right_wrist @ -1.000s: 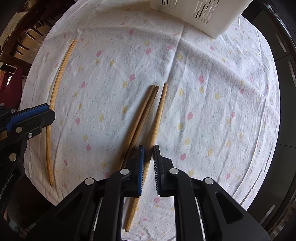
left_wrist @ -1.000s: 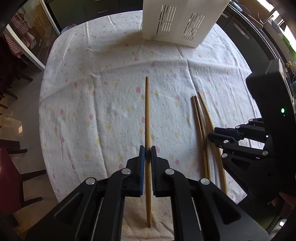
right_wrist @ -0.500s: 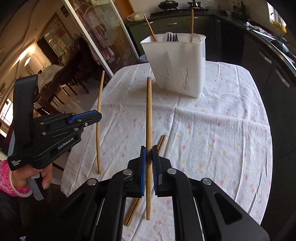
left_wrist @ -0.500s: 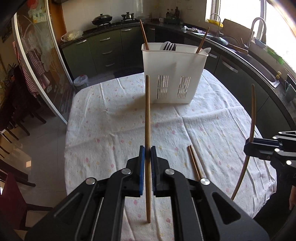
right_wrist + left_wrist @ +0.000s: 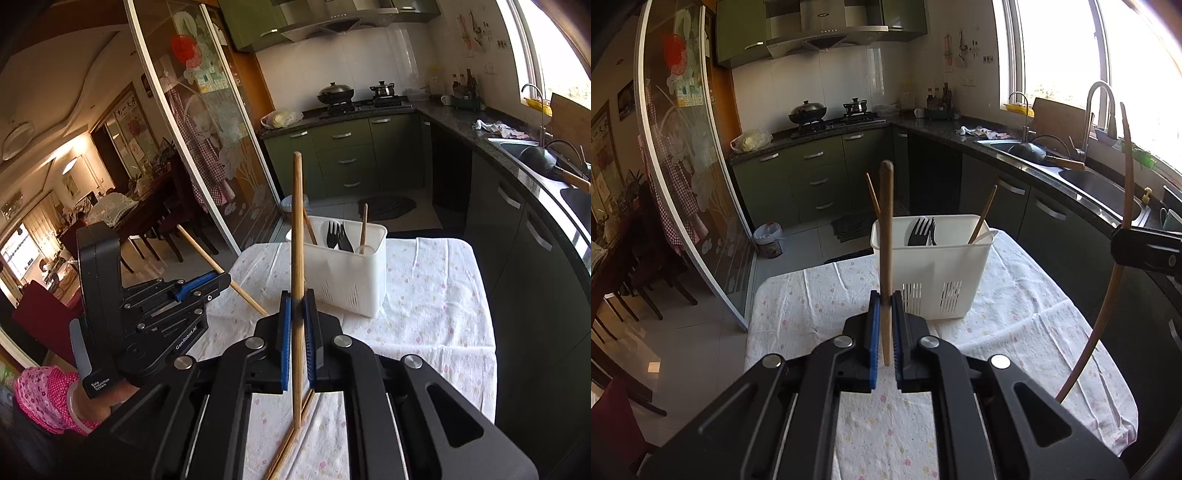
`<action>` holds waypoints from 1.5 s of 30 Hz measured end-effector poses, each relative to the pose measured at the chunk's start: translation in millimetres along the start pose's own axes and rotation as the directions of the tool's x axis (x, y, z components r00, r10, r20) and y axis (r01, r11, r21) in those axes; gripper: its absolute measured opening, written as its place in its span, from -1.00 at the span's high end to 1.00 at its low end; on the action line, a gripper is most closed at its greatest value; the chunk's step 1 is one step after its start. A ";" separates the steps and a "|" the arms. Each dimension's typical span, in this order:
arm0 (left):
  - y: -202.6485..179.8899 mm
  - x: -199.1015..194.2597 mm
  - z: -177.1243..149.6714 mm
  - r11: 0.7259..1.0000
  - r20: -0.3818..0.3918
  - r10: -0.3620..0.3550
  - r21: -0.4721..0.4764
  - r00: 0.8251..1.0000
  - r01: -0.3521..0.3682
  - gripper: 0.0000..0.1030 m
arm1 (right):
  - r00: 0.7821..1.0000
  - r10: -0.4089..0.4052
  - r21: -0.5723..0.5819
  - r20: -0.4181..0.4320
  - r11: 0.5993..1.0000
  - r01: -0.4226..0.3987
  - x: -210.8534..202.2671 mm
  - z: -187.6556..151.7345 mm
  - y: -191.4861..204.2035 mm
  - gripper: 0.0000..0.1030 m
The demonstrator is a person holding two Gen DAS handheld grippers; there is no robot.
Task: Organize utensils
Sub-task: 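Carry both chopsticks to the caddy and drop them in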
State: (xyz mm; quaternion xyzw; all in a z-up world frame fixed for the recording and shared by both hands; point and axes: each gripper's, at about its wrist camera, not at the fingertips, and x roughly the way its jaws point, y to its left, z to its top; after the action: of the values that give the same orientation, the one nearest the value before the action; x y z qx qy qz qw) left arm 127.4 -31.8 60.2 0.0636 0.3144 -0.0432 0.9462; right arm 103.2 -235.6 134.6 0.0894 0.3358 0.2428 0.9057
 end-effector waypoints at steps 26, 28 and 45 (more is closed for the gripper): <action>-1.5 -18.5 125.1 0.999 0.131 0.006 -0.053 0.991 0.001 0.88 | 0.974 -0.101 0.057 0.203 0.994 0.091 -0.8 148.4 -24.5 0.85; -3.9 -17.5 133.9 0.998 0.148 -0.010 -0.055 0.989 0.018 0.88 | 0.967 -0.124 0.054 0.224 0.992 0.114 4.7 155.0 -26.0 0.85; -10.9 55.0 117.0 0.997 0.154 -0.006 -0.078 0.988 0.018 0.88 | 0.930 -0.193 -0.002 0.312 0.979 0.203 102.8 104.8 -29.5 0.86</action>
State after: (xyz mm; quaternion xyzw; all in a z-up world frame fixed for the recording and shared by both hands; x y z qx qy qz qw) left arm 238.9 -62.1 119.1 0.0204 0.2423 -0.0412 0.9691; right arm 250.2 -209.7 146.4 0.0768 0.1926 0.1388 0.9684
